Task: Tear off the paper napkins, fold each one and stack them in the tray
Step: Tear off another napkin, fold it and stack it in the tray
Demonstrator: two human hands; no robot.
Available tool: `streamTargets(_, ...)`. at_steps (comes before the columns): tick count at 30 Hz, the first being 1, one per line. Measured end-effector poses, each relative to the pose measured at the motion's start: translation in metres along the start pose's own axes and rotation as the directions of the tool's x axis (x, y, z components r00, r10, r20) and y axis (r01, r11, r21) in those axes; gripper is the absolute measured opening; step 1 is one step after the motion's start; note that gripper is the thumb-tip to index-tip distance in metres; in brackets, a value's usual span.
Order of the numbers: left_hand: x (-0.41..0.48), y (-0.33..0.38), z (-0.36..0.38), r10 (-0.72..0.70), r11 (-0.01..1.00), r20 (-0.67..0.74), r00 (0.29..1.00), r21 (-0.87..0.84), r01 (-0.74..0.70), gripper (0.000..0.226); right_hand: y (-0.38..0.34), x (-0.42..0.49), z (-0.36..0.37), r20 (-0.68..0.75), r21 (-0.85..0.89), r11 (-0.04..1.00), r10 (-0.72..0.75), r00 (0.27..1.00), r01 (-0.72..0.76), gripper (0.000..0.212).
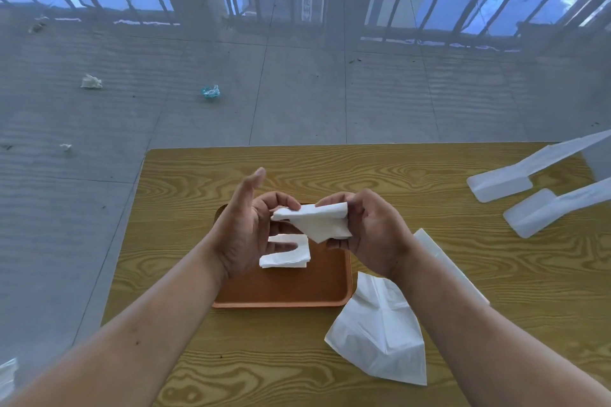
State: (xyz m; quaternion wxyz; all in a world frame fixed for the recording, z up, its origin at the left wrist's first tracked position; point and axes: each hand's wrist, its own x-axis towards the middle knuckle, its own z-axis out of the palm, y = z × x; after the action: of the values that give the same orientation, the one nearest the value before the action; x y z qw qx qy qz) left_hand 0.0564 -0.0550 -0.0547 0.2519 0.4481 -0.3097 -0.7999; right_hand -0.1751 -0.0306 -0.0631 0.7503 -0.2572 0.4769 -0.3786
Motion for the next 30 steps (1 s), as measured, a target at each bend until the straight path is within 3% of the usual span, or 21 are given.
streamTargets(3,0.004,-0.016,-0.008,0.019,0.982,-0.156,0.988,0.191,0.011,0.032,0.016,0.009,0.004,-0.004,-0.143,0.99,0.008,1.0,-0.008,0.025)
streamTargets(7,0.012,-0.043,-0.029,0.094,0.938,-0.276,0.956,0.347,0.008,0.046,0.051,0.029,0.009,-0.104,-0.407,0.91,0.033,0.994,-0.073,0.056)
streamTargets(11,0.023,-0.074,-0.057,0.202,0.773,-0.354,0.913,0.631,0.073,0.047,0.086,0.047,0.013,-0.237,-0.566,0.812,0.008,0.971,-0.145,0.056)
streamTargets(14,0.032,-0.09,-0.068,0.289,0.647,-0.348,0.892,0.758,0.085,0.047,0.106,0.058,0.014,-0.261,-0.672,0.724,-0.035,0.965,-0.155,0.052)
streamTargets(17,0.037,-0.1,-0.068,0.369,0.543,-0.319,0.873,0.836,0.076,0.052,0.116,0.059,0.017,-0.266,-0.844,0.521,-0.201,0.943,-0.127,0.052)
streamTargets(19,0.033,-0.105,-0.065,0.475,0.361,-0.244,0.845,0.93,0.066,0.053,0.121,0.053,0.015,-0.169,-0.958,0.281,-0.41,0.896,-0.052,0.054)
streamTargets(21,0.027,-0.11,-0.06,0.544,0.128,-0.078,0.835,0.992,0.009,0.049,0.125,0.043,0.013,-0.007,-0.995,0.091,-0.533,0.846,0.049,0.05)
streamTargets(24,0.023,-0.123,-0.055,0.393,-0.14,0.122,0.911,0.988,-0.072,0.049,0.134,0.033,0.009,0.199,-0.98,-0.062,-0.404,0.893,0.191,0.043)
streamTargets(27,0.024,-0.132,-0.056,0.194,-0.219,0.078,0.978,0.975,-0.034,0.062,0.146,0.029,0.006,0.164,-0.983,-0.097,-0.108,0.98,0.154,0.047)
streamTargets(30,0.025,-0.129,-0.05,0.193,-0.264,0.07,0.979,0.964,-0.017,0.059,0.152,0.019,-0.001,0.152,-0.988,-0.052,-0.113,0.982,0.147,0.054)
